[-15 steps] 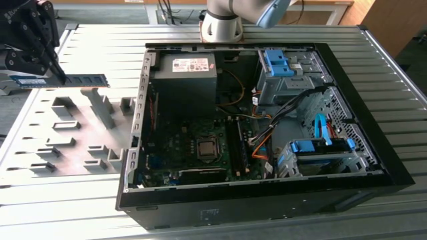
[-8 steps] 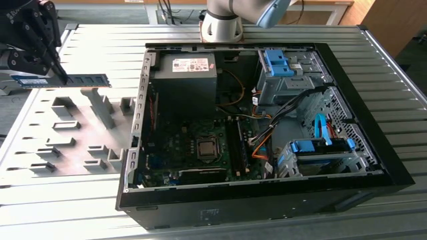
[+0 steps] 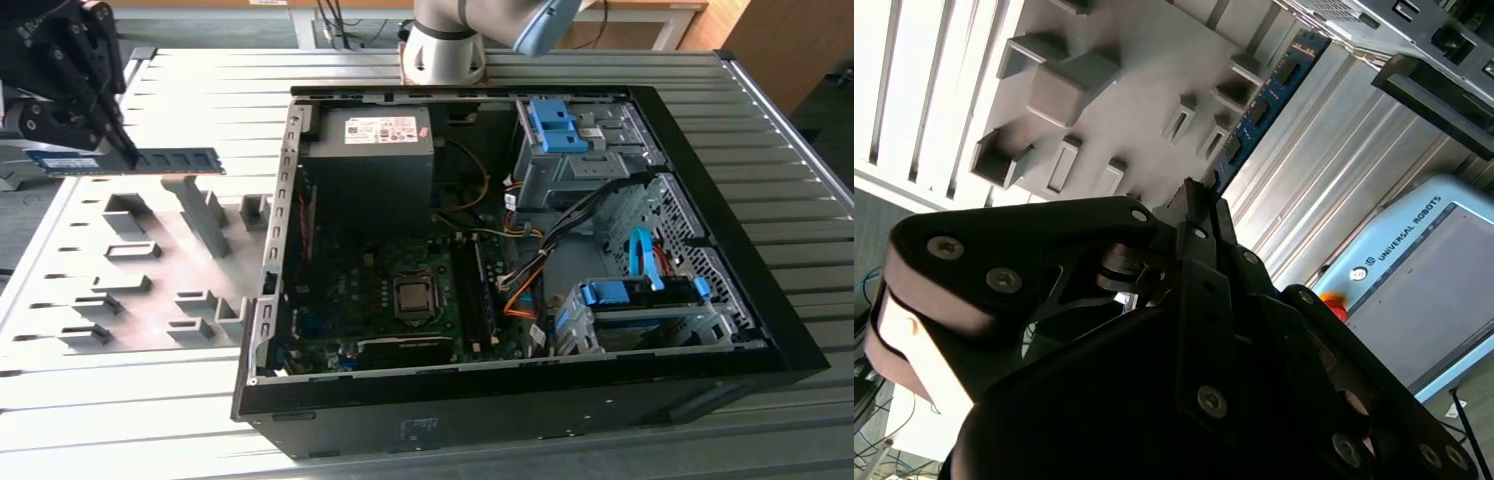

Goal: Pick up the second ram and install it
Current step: 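Pick up the second ram and move it above second insertion slot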

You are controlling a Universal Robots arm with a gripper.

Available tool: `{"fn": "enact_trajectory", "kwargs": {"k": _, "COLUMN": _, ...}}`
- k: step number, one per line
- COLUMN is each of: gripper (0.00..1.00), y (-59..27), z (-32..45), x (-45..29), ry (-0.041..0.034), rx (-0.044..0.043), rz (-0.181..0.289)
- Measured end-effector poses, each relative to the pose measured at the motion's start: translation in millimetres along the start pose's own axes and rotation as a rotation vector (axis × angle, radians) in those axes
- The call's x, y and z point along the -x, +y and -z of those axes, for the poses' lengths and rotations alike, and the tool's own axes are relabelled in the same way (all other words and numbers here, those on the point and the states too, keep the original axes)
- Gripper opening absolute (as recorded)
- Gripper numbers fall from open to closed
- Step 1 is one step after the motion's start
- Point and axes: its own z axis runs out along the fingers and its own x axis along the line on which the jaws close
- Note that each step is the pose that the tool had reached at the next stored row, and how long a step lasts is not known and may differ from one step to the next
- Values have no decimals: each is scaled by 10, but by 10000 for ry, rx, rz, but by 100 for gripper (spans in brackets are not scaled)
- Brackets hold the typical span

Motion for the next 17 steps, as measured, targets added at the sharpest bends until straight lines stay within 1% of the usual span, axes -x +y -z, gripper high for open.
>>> {"fn": "enact_trajectory", "kwargs": {"k": 12, "gripper": 14, "y": -101, "z": 2, "x": 4, "ry": 0, "rx": -1, "rz": 0}}
{"fn": "enact_trajectory", "kwargs": {"k": 17, "gripper": 14, "y": -124, "z": 2, "x": 4, "ry": -1, "rx": -1, "rz": -1}}
